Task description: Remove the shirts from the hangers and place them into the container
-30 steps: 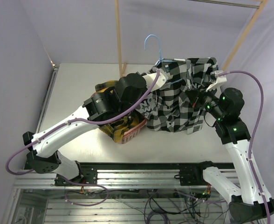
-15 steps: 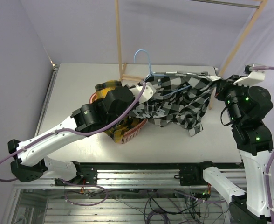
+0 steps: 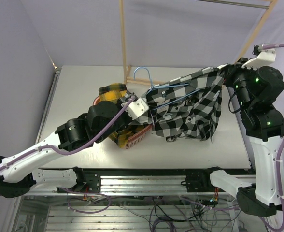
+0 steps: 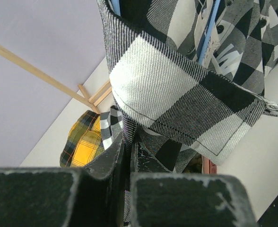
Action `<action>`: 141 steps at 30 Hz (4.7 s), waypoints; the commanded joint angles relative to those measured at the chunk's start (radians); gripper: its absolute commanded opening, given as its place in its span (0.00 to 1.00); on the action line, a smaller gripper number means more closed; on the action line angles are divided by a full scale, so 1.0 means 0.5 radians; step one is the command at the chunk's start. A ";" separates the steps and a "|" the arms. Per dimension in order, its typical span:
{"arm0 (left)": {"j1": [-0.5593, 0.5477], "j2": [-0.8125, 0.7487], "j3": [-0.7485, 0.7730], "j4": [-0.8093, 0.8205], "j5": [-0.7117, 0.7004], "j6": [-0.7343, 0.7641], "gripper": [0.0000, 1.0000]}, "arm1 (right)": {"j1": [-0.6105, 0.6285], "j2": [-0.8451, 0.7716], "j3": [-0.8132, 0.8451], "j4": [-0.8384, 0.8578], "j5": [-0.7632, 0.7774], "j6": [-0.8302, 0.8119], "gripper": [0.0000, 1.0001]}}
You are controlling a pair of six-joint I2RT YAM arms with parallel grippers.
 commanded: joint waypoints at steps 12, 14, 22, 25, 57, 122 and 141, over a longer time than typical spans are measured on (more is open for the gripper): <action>0.015 -0.077 -0.139 -0.062 -0.107 0.018 0.07 | -0.041 0.042 0.385 0.178 0.088 -0.032 0.00; 0.015 -0.121 -0.176 -0.023 -0.048 0.031 0.07 | -0.040 0.058 0.416 0.174 0.120 -0.044 0.00; 0.015 -0.222 -0.263 -0.013 0.083 0.066 0.07 | -0.039 0.117 0.456 0.236 0.113 -0.019 0.00; 0.015 -0.249 -0.282 0.002 0.132 0.091 0.07 | -0.039 0.148 0.466 0.236 0.082 -0.008 0.00; 0.015 -0.117 -0.132 0.185 0.351 0.243 0.07 | -0.041 0.140 0.326 0.027 -0.506 -0.039 0.46; 0.015 0.460 0.339 0.346 0.492 0.210 0.07 | 0.337 -0.569 -0.323 -0.813 -1.163 -0.488 0.00; 0.015 1.246 1.030 0.879 0.319 0.103 0.79 | 0.344 -0.513 -0.025 -0.884 -0.095 -0.234 0.00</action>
